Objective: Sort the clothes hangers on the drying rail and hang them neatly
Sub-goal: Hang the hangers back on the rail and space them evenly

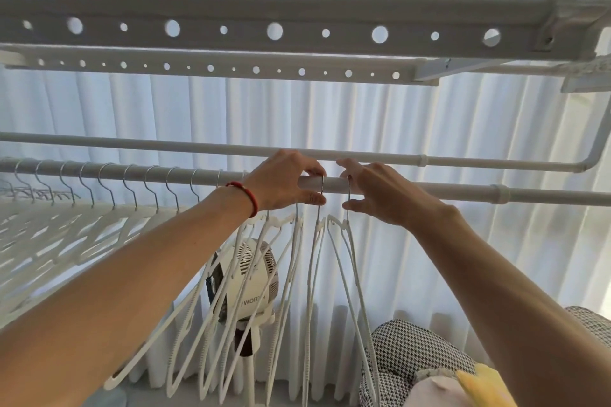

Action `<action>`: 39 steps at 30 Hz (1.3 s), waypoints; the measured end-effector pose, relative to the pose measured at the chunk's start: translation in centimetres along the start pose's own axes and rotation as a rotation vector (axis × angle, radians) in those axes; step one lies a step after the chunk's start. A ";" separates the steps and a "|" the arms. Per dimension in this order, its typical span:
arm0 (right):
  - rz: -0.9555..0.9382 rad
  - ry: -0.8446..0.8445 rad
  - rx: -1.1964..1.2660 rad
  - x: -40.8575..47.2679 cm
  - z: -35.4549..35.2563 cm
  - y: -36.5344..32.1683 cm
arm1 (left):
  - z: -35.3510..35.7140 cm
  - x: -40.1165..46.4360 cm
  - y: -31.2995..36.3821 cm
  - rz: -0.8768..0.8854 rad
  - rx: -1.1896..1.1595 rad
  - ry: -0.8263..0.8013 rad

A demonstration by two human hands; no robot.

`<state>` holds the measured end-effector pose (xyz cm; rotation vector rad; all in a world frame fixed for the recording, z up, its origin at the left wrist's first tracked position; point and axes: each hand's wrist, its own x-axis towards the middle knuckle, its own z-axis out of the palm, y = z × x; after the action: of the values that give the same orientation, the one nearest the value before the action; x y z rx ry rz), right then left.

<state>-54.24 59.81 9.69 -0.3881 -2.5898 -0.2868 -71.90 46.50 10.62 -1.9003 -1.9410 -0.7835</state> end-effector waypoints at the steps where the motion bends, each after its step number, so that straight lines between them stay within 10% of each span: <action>1: -0.008 0.002 0.000 0.0 0.1 0.0 | 0.0 0.0 -0.1 -0.004 0.001 -0.001; 20: 0.004 -0.014 0.068 -0.4 -0.5 -0.1 | -0.5 -0.9 0.1 -0.007 0.041 -0.032; 39: 0.064 0.174 0.006 -1.9 0.5 -1.6 | -5.1 -9.0 -1.5 -0.069 0.019 0.336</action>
<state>-53.39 58.05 8.08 -0.4234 -2.4023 -0.2771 -73.58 36.24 9.28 -1.5770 -1.8030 -1.0257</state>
